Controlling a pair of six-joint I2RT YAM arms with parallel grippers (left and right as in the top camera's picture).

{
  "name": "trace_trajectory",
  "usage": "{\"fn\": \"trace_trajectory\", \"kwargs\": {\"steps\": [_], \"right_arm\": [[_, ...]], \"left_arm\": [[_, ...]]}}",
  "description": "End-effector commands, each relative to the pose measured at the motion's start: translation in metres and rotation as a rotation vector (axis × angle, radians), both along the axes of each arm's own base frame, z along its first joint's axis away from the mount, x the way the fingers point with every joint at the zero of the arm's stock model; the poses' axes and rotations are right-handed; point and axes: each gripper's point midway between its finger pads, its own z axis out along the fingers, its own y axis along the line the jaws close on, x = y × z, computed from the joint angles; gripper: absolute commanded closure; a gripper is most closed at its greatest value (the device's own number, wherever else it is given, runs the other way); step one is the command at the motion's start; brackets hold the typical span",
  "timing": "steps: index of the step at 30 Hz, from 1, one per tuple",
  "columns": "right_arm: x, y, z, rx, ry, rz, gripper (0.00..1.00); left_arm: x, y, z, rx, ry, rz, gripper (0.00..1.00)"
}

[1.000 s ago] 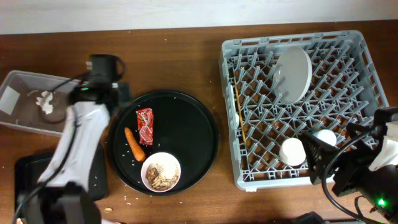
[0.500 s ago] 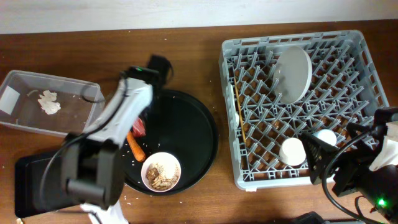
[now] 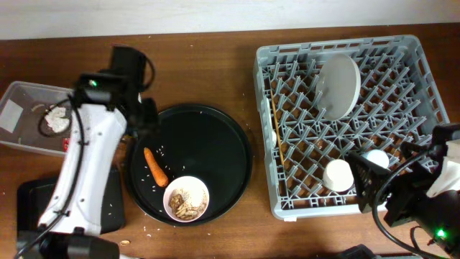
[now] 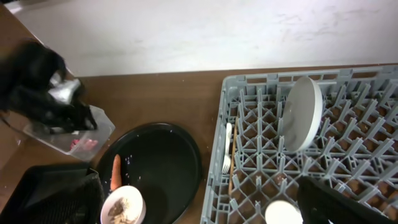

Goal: Sort waste into correct bins and load items into the dishwasher rack

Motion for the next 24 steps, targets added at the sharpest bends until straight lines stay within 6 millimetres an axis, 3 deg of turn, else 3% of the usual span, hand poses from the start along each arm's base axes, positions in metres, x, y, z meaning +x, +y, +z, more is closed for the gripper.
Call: {"fn": "trace_trajectory", "kwargs": {"steps": [1,2,5,7,9,11,12,16,17,19,21,24], "right_arm": [[0.0,-0.001,0.001,0.0,-0.005,-0.003,0.01],[0.0,-0.001,0.001,0.0,-0.005,-0.002,0.01],[0.0,-0.001,0.001,0.0,-0.005,-0.002,0.01],[0.0,-0.001,0.001,0.0,-0.005,-0.002,0.01],[0.0,-0.001,0.001,0.0,-0.005,-0.003,0.01],[0.0,-0.001,0.001,0.0,-0.005,-0.003,0.01],[0.0,-0.001,0.001,0.0,-0.005,-0.003,0.01],[0.0,-0.001,0.001,0.0,-0.005,-0.003,0.01],[0.0,-0.001,0.001,0.0,-0.005,-0.003,0.01],[0.0,-0.001,0.001,0.0,-0.005,-0.003,0.01],[0.0,-0.001,0.001,0.0,-0.005,-0.003,0.01],[0.0,-0.001,0.001,0.0,-0.005,-0.002,0.01]], "left_arm": [[-0.054,-0.028,-0.101,-0.036,0.203,0.121,0.37],[-0.065,-0.029,-0.127,-0.064,0.234,0.126,0.39],[-0.09,-0.027,-0.178,-0.085,0.257,0.165,0.46],[-0.091,-0.013,-0.193,-0.031,0.217,0.182,0.47],[-0.088,-0.01,-0.198,-0.037,0.202,0.194,0.54],[-0.08,-0.01,-0.195,-0.04,0.18,0.19,0.57],[-0.067,-0.013,-0.182,-0.048,0.154,0.184,0.76],[-0.043,-0.009,-0.122,-0.001,0.097,0.147,0.84],[-0.045,-0.008,-0.107,-0.006,0.084,0.149,0.85],[-0.061,0.008,-0.092,-0.012,0.086,0.267,0.85],[-0.08,0.033,-0.09,-0.009,0.124,0.39,0.85],[-0.122,0.079,-0.121,-0.04,0.24,0.628,0.89]]}}
